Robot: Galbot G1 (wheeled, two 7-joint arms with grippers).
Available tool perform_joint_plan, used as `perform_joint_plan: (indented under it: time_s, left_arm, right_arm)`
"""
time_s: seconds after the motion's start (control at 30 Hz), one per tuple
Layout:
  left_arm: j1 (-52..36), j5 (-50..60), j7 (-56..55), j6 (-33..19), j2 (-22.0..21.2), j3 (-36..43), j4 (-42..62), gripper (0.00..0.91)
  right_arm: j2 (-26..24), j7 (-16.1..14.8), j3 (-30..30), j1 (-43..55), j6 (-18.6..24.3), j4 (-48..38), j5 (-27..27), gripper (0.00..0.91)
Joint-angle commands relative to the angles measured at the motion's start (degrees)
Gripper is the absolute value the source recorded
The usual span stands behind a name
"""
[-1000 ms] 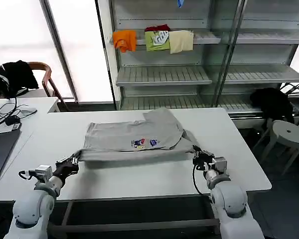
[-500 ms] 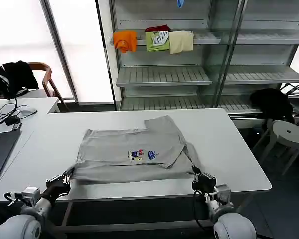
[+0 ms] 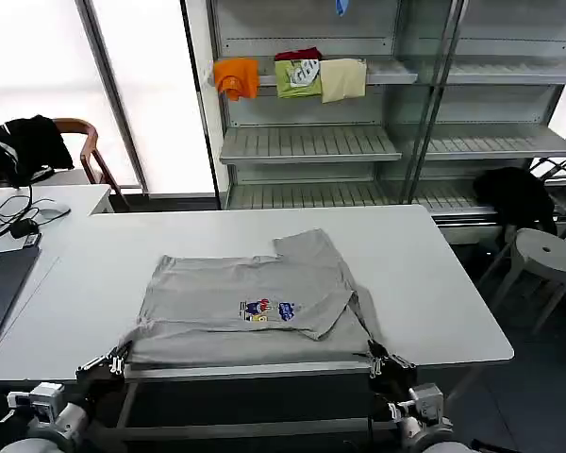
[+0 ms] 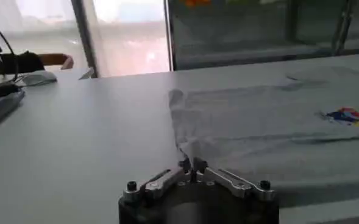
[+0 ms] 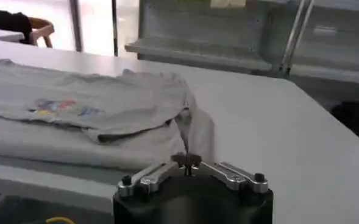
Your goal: Fold and organize the clothes.
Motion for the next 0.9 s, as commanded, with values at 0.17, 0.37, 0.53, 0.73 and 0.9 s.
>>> perform_joint_plan:
  time_s: [0.17,0.37,0.53,0.73,0.9]
  left_arm:
    - [0.4,5.1,-2.4,-2.7,-1.6,-3.1,-0.4,0.907]
    - [-6.2,1.3,-2.0,-4.7,-1.4,-5.9,3.3,0.907]
    - [-20.1,-7.3,-0.4,4.1,-0.4,-1.7,4.2,0.907]
    - [-34.6,-4.7,1.6,6.5,0.2,6.5,13.3,0.907]
    - [-45.0,-1.4,2.6,6.6,3.6,15.6,24.3,0.907]
  right_arm:
    - [0.9,3.5,2.2,-1.9,2.0,3.2,3.6,0.907]
    - [0.7,1.4,5.3,4.7,2.6,6.0,7.2,0.907]
    - [-0.7,-2.7,1.7,24.3,-0.5,-3.0,9.7,0.907]
    - [2.0,-3.4,-4.2,45.4,-0.6,-28.6,10.6,0.907]
    - [7.1,-4.2,-5.5,55.3,-0.3,-48.2,6.1,0.907]
